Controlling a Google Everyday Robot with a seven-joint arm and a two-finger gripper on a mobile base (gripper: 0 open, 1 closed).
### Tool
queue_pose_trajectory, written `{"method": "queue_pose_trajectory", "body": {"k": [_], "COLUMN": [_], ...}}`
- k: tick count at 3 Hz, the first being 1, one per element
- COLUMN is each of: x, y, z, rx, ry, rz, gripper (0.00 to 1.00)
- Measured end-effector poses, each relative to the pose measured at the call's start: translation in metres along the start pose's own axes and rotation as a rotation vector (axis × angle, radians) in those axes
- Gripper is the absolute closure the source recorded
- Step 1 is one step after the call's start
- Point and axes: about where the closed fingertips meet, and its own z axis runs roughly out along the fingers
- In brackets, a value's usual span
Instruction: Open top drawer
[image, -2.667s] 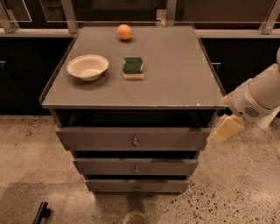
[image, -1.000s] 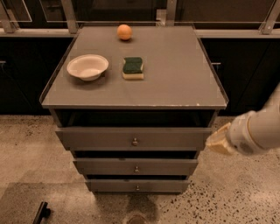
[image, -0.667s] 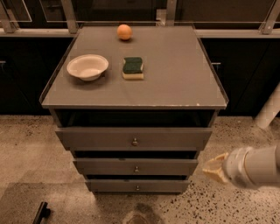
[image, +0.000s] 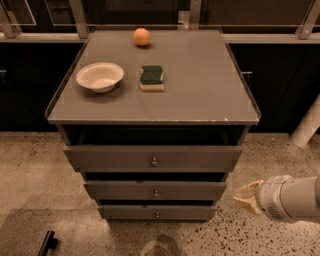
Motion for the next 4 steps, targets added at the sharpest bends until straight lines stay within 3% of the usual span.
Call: {"method": "queue_pose_trajectory", "body": {"k": [1,3,4], "x": [-0.011,-0.077,-0.098], "y": [-0.007,-0.032,-0.044], "z": [0.015,0.046,0.052], "rx": [0.006,0.041,0.075], "ry": [-0.077,-0.293,-0.352], "rz": [0.012,-0.016,-0.016], "gripper": [1.00,1.00,1.00]}}
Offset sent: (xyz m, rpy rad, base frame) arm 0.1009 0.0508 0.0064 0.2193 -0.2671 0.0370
